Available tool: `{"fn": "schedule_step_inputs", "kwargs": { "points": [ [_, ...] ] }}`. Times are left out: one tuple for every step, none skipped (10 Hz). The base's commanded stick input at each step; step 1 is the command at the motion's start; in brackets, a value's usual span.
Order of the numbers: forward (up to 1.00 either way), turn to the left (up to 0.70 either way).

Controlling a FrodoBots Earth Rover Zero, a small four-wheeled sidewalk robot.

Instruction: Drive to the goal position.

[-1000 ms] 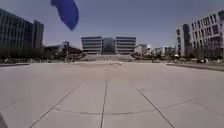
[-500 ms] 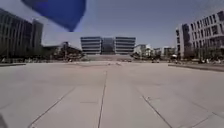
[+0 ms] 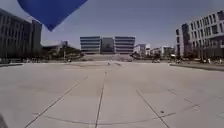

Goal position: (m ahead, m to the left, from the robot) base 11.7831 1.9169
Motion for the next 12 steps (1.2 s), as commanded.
{"fn": "schedule_step_inputs", "kwargs": {
  "points": [
    [1.00, 0.00],
    [1.00, 0.00],
    [1.00, 0.00],
    [1.00, 0.00],
    [1.00, 0.00],
    [1.00, 0.00],
    [1.00, 0.00],
    [1.00, 0.00],
    [1.00, 0.00],
    [1.00, 0.00],
    [1.00, 0.00],
    [1.00, 0.00]
  ]
}}
